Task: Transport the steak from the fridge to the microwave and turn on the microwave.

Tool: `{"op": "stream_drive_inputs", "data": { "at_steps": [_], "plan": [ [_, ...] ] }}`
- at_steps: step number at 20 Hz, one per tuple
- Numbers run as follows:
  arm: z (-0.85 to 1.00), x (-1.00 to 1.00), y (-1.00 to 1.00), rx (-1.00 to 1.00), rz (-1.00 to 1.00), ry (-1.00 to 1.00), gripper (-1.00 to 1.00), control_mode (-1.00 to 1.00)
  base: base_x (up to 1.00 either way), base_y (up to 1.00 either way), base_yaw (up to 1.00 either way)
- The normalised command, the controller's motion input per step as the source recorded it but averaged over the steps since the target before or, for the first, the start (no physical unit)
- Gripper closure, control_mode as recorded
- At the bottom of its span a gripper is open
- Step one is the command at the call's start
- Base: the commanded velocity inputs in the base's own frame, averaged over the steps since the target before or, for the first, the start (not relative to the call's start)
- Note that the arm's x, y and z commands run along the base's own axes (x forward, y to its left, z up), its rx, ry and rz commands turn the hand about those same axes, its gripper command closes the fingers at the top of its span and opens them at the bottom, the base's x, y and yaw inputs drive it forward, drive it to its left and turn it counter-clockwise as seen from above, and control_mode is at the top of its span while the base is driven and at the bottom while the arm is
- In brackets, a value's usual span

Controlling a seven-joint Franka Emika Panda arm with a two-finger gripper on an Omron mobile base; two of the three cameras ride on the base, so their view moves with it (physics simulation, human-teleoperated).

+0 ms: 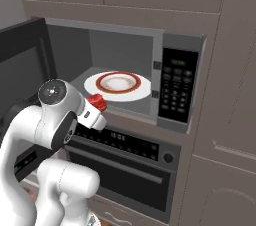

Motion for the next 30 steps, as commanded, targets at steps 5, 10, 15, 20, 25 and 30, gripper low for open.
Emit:
{"op": "stream_drive_inputs", "data": {
  "at_steps": [5,10,15,20,25,30],
  "plan": [
    [0.08,0.11,-0.1,0.0,0.09,-0.11,1.0,-1.0,0.02,-0.04,0.02],
    [0.1,0.19,-0.09,-0.02,0.11,-0.13,1.0,-1.0,0.0,0.0,0.0],
    [0.14,0.34,0.0,-0.06,0.03,-0.01,1.0,-1.0,0.0,0.0,0.0],
    [0.23,0.55,0.0,-0.07,0.0,0.01,1.0,-1.0,0.0,0.0,0.0],
    [0.02,0.32,-0.01,-0.02,0.03,0.0,1.0,-1.0,0.0,0.0,0.0],
    [0.0,0.31,0.0,0.0,0.06,0.0,1.0,-1.0,0.0,0.0,0.0]
  ]
}}
